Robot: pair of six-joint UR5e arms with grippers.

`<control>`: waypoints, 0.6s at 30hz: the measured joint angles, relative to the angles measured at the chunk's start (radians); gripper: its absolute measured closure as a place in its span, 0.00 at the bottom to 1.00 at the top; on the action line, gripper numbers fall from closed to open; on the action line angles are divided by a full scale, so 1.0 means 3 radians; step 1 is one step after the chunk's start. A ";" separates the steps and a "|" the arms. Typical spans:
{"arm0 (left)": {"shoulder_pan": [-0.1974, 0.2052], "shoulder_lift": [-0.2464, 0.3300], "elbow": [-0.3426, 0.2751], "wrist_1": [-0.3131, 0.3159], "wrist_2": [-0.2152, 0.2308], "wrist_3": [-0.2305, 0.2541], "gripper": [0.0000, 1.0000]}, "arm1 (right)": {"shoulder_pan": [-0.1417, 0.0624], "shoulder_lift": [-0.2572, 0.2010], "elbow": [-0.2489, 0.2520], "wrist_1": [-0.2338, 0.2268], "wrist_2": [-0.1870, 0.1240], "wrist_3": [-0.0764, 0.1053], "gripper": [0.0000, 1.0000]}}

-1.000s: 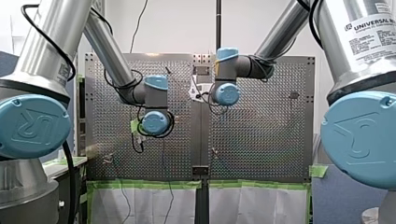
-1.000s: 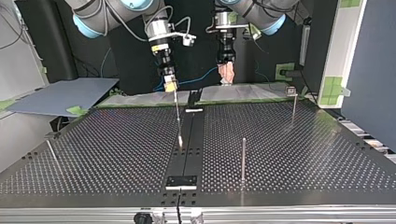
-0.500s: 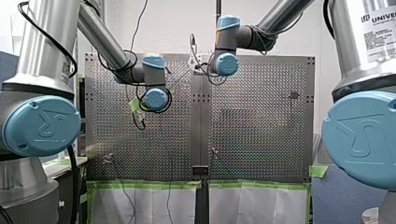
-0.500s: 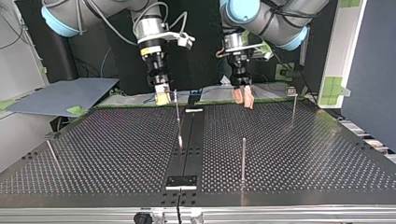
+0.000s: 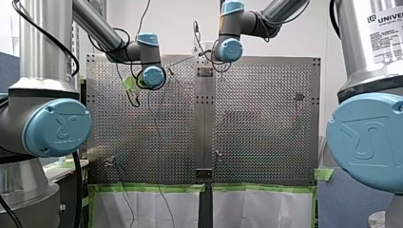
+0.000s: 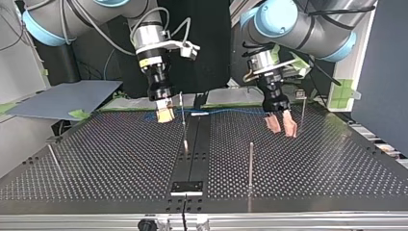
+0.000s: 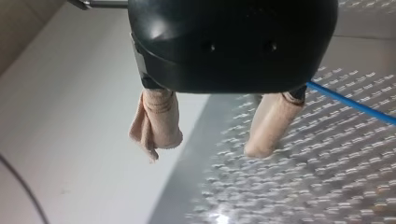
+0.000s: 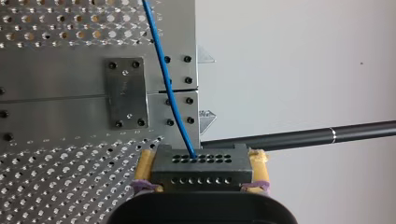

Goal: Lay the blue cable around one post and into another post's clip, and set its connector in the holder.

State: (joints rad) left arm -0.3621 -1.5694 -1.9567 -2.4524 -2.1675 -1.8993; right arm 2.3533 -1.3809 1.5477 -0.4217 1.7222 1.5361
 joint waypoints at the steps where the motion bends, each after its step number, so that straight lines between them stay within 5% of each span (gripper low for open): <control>1: 0.0033 0.0033 0.0034 -0.0032 0.0026 0.0010 0.00 | -0.0003 0.0007 -0.0027 0.0027 -0.0005 0.0005 1.00; 12: 0.0343 0.0339 0.0344 -0.0341 0.0326 0.0118 0.00 | -0.0042 0.0221 -0.0334 0.0334 -0.0075 0.0039 1.00; 18: 0.0492 0.0329 0.0522 -0.0522 0.0505 0.0275 0.00 | -0.0108 0.0257 -0.0538 0.0508 -0.0098 0.0063 1.00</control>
State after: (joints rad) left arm -0.2144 -1.4705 -1.8001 -2.6089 -2.0159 -1.8168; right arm 2.3210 -1.3037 1.3861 -0.2694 1.6928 1.5551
